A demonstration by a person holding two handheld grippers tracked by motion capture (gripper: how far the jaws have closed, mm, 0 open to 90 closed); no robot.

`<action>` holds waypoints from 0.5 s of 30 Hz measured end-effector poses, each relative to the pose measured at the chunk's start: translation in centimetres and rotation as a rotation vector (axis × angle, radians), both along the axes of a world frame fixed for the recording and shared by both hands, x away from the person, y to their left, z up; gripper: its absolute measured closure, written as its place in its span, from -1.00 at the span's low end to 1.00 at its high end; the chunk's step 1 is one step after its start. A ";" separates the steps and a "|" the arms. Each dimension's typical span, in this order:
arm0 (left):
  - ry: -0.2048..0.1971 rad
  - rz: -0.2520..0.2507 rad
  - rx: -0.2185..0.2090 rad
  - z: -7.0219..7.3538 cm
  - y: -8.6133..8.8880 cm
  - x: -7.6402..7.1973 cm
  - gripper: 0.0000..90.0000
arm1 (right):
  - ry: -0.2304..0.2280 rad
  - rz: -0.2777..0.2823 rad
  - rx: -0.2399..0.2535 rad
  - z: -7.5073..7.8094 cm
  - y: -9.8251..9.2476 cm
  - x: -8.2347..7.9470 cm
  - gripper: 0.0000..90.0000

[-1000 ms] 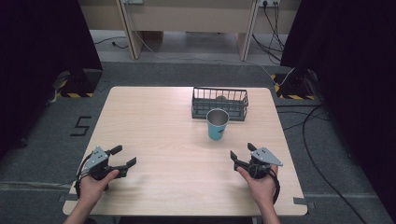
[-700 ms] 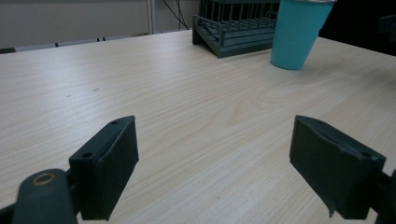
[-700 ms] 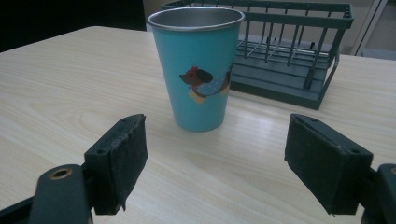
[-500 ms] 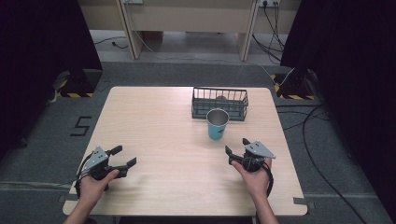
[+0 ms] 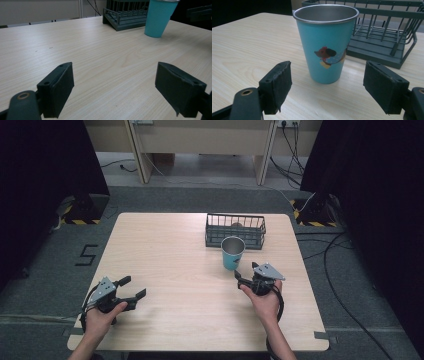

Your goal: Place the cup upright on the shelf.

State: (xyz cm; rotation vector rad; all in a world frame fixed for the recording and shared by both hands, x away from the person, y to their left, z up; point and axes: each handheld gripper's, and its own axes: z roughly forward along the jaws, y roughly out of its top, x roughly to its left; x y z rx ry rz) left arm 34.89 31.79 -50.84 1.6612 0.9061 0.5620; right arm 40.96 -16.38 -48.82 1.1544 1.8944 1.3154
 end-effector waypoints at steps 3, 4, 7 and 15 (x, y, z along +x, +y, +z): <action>0.000 -0.002 -0.001 0.0 0.0 0.0 -0.67 | 0.007 -0.001 0.000 -0.1 0.3 0.4 -0.48; 0.000 -0.002 -0.001 0.0 0.0 0.0 -0.67 | 0.007 -0.001 0.000 -0.1 0.3 0.4 -0.48; 0.000 -0.003 -0.001 0.0 0.0 0.0 -0.67 | 0.012 0.001 0.001 -0.2 0.7 1.0 -0.49; 0.001 -0.004 -0.003 0.0 0.0 0.0 -0.67 | 0.029 0.011 -0.003 -0.4 1.5 1.9 -0.54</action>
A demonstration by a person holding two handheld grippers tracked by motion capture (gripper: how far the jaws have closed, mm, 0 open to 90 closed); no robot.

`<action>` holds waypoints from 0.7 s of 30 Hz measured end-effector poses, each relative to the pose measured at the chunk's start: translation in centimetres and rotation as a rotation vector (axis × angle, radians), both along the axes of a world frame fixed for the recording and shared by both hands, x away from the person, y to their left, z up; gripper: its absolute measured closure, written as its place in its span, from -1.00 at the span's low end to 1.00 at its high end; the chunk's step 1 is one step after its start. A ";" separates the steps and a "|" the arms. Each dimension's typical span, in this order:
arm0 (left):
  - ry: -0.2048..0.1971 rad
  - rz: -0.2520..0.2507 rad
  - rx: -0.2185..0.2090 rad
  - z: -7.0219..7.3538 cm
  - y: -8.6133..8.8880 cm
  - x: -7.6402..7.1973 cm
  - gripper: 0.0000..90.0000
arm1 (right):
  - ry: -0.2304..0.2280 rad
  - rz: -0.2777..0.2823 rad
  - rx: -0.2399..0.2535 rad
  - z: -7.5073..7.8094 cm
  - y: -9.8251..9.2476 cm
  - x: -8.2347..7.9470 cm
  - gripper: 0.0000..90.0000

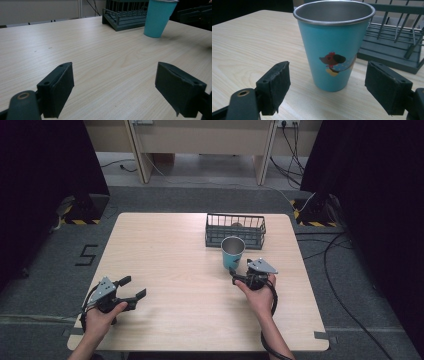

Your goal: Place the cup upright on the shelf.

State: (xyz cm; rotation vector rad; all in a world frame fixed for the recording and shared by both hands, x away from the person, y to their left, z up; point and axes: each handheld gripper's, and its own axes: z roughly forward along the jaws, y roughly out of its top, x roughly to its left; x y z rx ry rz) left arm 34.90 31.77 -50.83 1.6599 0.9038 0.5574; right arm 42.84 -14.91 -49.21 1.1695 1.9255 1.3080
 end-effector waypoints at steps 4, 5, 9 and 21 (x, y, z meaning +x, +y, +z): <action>0.000 -0.001 0.000 0.0 0.0 0.0 -0.67 | 0.007 -0.006 0.001 -0.2 0.4 0.5 -0.56; 0.000 -0.001 0.000 0.0 0.0 0.0 -0.67 | 0.005 -0.012 0.002 -0.2 0.5 0.8 -0.57; 0.001 -0.002 -0.001 0.0 0.0 0.0 -0.67 | 0.001 -0.020 0.004 -0.1 0.7 1.2 -0.58; 0.001 -0.005 -0.005 0.0 0.0 0.0 -0.67 | 0.023 -0.032 -0.005 -0.2 2.2 3.4 -0.61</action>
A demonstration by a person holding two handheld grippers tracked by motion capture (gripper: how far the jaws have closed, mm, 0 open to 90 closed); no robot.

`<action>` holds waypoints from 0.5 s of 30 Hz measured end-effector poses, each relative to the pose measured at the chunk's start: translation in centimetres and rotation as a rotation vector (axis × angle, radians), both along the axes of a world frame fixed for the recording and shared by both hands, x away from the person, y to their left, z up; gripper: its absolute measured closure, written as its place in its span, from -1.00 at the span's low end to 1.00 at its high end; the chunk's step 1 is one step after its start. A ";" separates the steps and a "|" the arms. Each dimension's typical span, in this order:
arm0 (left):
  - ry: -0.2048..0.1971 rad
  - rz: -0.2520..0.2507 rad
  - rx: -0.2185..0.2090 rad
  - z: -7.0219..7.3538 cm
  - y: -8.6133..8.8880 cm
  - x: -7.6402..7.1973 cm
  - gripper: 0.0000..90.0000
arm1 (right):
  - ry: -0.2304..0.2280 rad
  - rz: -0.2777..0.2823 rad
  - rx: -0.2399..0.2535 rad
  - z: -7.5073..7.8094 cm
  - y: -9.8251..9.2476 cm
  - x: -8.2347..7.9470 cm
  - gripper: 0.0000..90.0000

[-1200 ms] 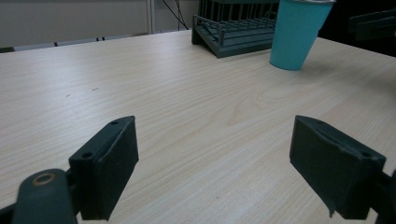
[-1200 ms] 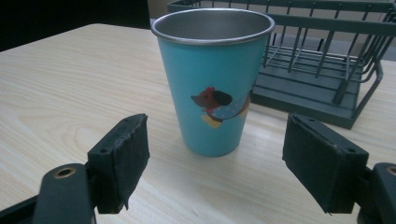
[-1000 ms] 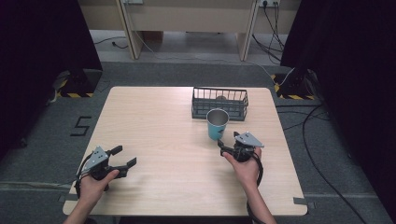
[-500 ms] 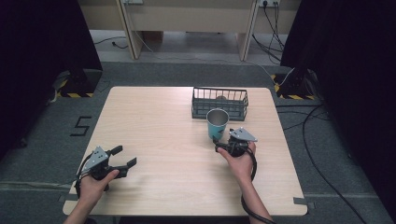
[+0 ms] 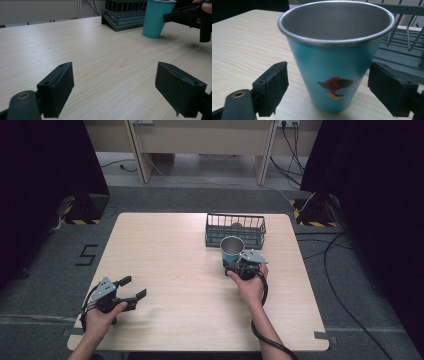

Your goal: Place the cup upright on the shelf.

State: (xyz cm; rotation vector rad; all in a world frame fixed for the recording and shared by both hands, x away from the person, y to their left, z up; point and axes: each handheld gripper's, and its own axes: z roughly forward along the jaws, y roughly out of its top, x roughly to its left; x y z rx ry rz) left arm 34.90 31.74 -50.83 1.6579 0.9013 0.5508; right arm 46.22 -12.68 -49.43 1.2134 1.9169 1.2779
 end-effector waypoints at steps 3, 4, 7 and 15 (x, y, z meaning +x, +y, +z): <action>0.000 0.000 -0.001 0.0 0.0 0.0 -0.67 | 0.009 -0.014 0.005 -0.1 0.3 0.7 -0.63; 0.000 0.000 -0.001 0.0 0.0 0.0 -0.67 | 0.009 -0.014 0.005 -0.1 0.3 0.7 -0.63; 0.001 -0.001 -0.003 0.0 0.0 0.0 -0.67 | 0.010 -0.017 0.005 -0.1 0.5 1.2 -0.65; 0.002 -0.003 -0.005 0.0 0.0 0.0 -0.67 | 0.006 -0.022 0.000 -0.2 1.1 2.3 -0.66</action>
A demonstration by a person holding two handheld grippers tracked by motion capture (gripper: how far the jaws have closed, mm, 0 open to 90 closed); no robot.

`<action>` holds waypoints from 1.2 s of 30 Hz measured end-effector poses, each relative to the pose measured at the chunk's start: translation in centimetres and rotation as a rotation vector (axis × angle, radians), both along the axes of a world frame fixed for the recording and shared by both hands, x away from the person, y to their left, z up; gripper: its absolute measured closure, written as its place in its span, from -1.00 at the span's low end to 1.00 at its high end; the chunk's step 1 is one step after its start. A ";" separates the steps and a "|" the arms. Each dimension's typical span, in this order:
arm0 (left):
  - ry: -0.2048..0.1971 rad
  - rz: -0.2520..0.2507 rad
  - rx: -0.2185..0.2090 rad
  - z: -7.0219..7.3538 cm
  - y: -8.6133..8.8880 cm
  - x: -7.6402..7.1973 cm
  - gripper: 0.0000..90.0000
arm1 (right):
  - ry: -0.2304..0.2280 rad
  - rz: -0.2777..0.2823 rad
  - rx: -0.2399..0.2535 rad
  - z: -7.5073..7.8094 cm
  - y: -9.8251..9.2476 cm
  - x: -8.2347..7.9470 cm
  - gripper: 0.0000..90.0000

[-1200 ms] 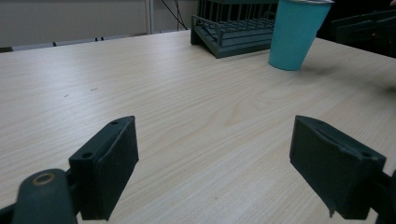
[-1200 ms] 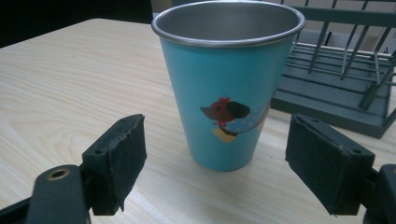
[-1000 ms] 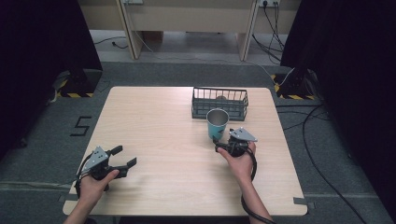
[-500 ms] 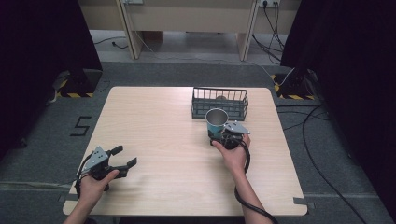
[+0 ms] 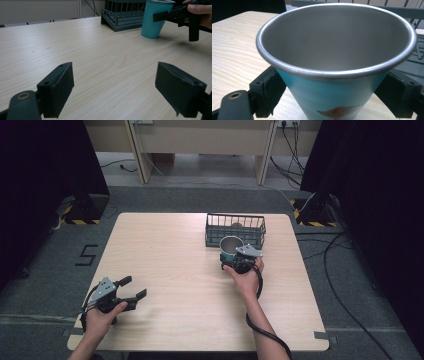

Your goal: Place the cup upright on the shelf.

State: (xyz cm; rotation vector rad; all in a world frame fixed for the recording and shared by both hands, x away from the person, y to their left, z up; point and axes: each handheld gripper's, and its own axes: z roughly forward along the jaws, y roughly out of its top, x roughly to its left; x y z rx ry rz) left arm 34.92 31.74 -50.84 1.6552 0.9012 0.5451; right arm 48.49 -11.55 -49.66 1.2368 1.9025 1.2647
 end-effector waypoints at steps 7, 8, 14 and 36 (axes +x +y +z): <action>0.001 -0.001 -0.002 0.0 0.0 0.0 -0.67 | -0.007 0.004 0.002 -0.2 0.2 0.1 -0.61; 0.002 -0.001 -0.001 0.0 0.0 0.0 -0.67 | -0.008 0.003 0.002 -0.2 0.2 0.1 -0.61; 0.002 0.000 0.000 0.0 0.1 0.0 -0.67 | -0.012 0.009 0.017 -0.2 0.1 -0.1 -0.61; 0.001 0.001 0.000 0.0 0.1 0.0 -0.67 | -0.077 0.014 0.031 3.0 -0.5 -0.7 -0.60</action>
